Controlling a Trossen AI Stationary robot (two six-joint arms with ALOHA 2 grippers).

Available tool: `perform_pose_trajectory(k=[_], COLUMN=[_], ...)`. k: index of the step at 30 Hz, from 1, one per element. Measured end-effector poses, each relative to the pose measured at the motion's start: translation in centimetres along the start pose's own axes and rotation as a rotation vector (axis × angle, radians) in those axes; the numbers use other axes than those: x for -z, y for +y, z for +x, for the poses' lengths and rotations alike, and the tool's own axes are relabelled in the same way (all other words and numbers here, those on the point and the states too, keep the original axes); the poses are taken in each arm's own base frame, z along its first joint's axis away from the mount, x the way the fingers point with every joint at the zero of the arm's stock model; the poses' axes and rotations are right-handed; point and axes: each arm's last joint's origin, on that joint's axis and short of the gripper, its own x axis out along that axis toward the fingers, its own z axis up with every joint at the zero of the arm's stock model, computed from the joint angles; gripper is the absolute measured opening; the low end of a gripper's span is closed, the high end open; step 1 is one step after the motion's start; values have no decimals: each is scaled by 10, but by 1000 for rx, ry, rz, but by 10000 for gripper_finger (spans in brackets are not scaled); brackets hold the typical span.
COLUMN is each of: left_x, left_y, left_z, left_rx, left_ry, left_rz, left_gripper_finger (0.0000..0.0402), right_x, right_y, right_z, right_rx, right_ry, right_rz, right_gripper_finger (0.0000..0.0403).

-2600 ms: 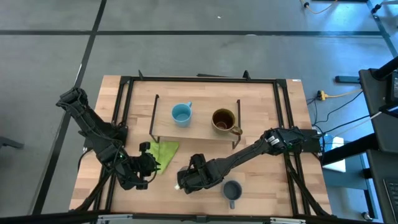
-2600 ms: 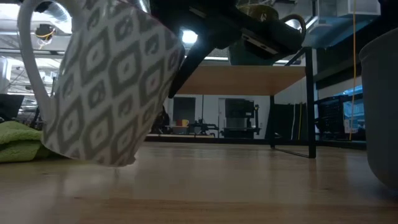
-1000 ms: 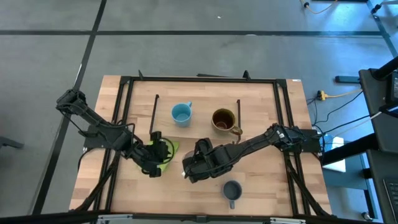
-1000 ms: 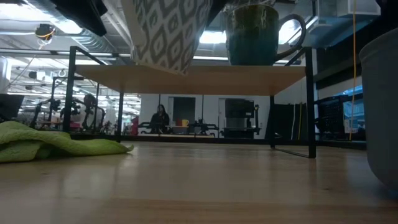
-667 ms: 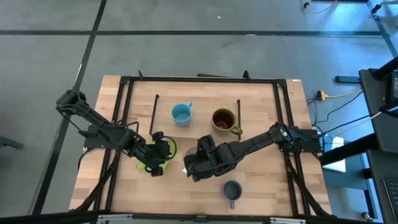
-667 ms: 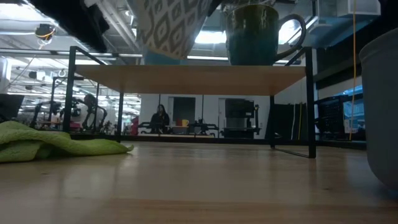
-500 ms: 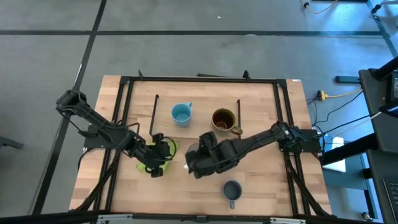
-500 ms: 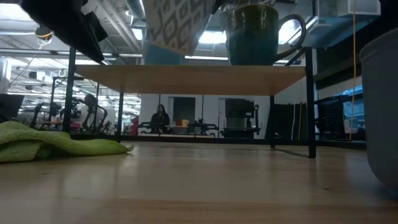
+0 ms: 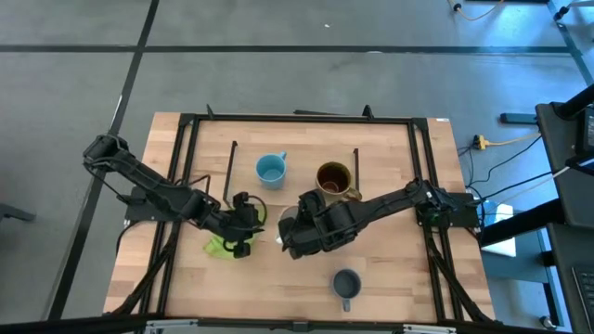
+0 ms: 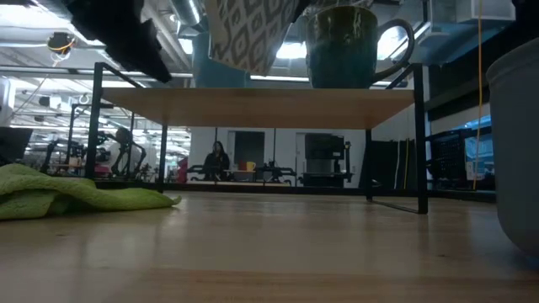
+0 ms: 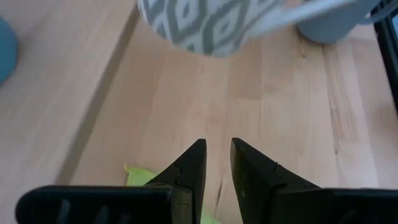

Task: Stack small to large cups/mugs on shelf
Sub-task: Put the gray patterned mug on the shelf

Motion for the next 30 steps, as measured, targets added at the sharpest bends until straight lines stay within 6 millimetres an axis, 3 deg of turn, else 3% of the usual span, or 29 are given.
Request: perform_pose_trajectory(k=[15, 30], left_x=[-2, -3], left_y=[3, 3], left_z=[2, 2], left_rx=[9, 11], left_ry=[5, 0], left_rz=[-14, -19], left_gripper_finger=[69, 69], right_x=[-1, 15], right_y=[2, 6], right_z=[1, -8], right_rx=[-20, -62], right_ry=[25, 30], right_rz=[16, 47], right_gripper_finger=[31, 33])
